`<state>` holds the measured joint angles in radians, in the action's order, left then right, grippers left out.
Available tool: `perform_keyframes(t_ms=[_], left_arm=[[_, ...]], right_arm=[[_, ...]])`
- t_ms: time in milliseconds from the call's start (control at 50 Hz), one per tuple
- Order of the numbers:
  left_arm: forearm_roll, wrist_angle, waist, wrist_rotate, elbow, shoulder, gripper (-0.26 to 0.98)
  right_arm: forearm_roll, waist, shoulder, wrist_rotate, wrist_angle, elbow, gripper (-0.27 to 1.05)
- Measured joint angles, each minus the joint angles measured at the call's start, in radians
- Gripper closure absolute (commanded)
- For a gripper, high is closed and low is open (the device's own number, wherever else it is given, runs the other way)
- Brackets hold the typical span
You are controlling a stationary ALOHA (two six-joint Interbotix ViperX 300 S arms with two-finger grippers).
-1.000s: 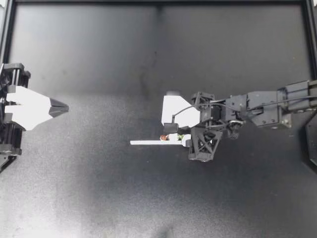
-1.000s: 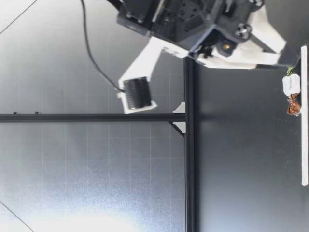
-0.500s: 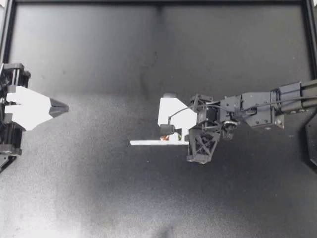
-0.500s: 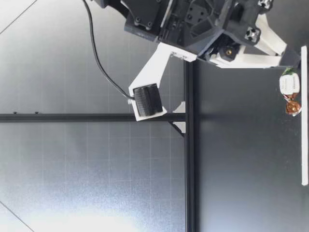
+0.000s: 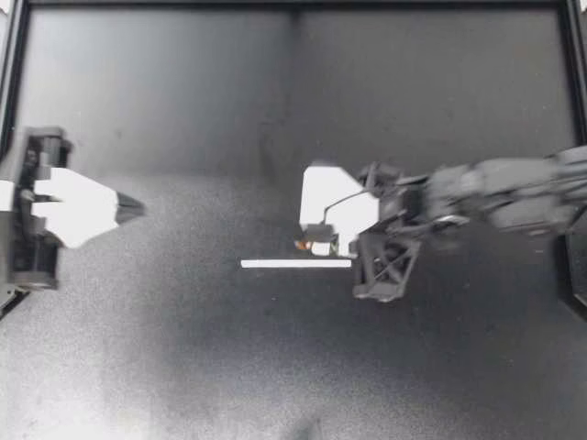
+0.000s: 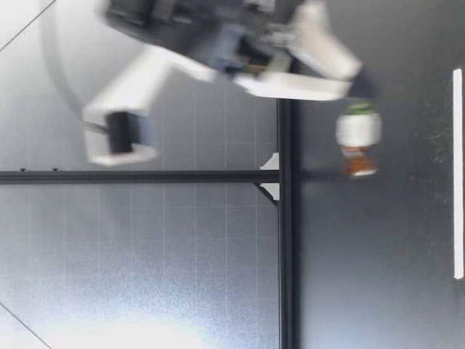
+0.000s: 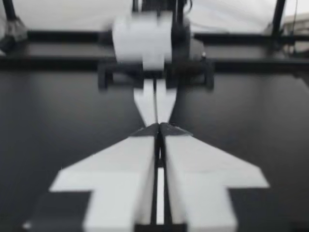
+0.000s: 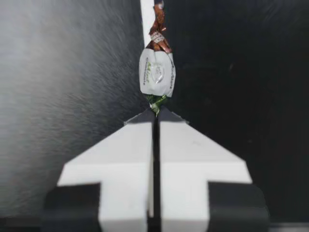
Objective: Pick up the candy and unwrap it.
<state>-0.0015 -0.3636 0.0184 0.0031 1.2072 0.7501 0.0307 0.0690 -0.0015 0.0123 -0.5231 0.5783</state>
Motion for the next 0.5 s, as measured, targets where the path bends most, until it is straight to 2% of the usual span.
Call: perform_keyframes(t_ms=[120, 200, 360, 500], left_arm=[[0.000, -0.034, 0.000, -0.002, -0.018, -0.061, 0.38], [0.000, -0.103, 0.000, -0.008, -0.026, -0.117, 0.34], [-0.002, -0.239, 0.000, 0.002, -0.061, -0.259, 0.28], [-0.002, -0.268, -0.002, 0.002, -0.120, -0.374, 0.26]], right_arm=[[-0.002, -0.002, -0.086, -0.009, -0.003, -0.005, 0.94], [-0.008, -0.002, -0.120, -0.017, -0.006, -0.015, 0.94], [-0.012, -0.006, -0.146, -0.023, -0.017, -0.055, 0.94], [-0.021, -0.012, -0.146, -0.023, -0.032, -0.091, 0.94]])
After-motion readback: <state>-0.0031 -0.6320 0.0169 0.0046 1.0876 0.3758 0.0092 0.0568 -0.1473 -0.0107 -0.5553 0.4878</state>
